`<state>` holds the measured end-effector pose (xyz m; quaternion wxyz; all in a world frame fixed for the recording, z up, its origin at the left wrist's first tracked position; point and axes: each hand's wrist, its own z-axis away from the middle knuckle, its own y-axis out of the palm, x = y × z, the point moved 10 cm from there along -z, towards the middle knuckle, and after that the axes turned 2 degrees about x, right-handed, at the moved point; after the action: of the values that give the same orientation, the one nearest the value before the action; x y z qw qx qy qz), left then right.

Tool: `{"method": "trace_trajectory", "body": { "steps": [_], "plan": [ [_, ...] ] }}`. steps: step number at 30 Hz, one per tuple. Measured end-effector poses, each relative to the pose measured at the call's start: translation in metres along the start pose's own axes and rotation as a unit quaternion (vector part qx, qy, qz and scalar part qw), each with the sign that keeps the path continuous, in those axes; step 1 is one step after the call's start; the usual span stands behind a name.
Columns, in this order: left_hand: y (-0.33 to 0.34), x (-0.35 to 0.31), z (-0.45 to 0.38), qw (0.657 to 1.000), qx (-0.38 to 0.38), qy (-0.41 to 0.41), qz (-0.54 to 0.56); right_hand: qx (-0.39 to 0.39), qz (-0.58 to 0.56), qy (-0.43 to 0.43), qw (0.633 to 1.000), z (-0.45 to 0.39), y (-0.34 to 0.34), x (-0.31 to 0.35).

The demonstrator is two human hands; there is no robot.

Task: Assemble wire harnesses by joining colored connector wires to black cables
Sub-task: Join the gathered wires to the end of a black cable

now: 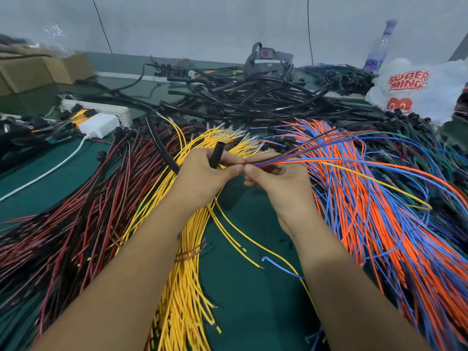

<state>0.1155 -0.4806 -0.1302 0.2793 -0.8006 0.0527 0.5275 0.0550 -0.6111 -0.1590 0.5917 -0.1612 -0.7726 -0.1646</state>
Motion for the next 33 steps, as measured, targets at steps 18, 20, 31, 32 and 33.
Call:
{"method": "trace_trajectory", "body": {
  "steps": [18, 20, 31, 32, 33],
  "plan": [
    [0.012, 0.013, 0.002, 0.989, 0.031, 0.021, -0.145, -0.098, -0.075, 0.001, 0.992, 0.0, -0.025, 0.004],
    [0.017, 0.007, 0.001, 0.984, 0.046, 0.058, -0.161, -0.082, -0.096, -0.004, 0.992, 0.001, -0.02, 0.006],
    [0.018, 0.004, 0.002, 0.982, 0.041, 0.107, -0.152, -0.067, -0.167, 0.0, 0.984, 0.001, -0.018, 0.006],
    [0.017, 0.004, 0.002, 0.982, 0.038, 0.109, -0.152, -0.063, -0.169, 0.002, 0.984, 0.001, -0.016, 0.005],
    [0.017, 0.003, 0.002, 0.982, 0.037, 0.111, -0.151, -0.059, -0.171, 0.004, 0.983, 0.001, -0.014, 0.005]
  ]
}}
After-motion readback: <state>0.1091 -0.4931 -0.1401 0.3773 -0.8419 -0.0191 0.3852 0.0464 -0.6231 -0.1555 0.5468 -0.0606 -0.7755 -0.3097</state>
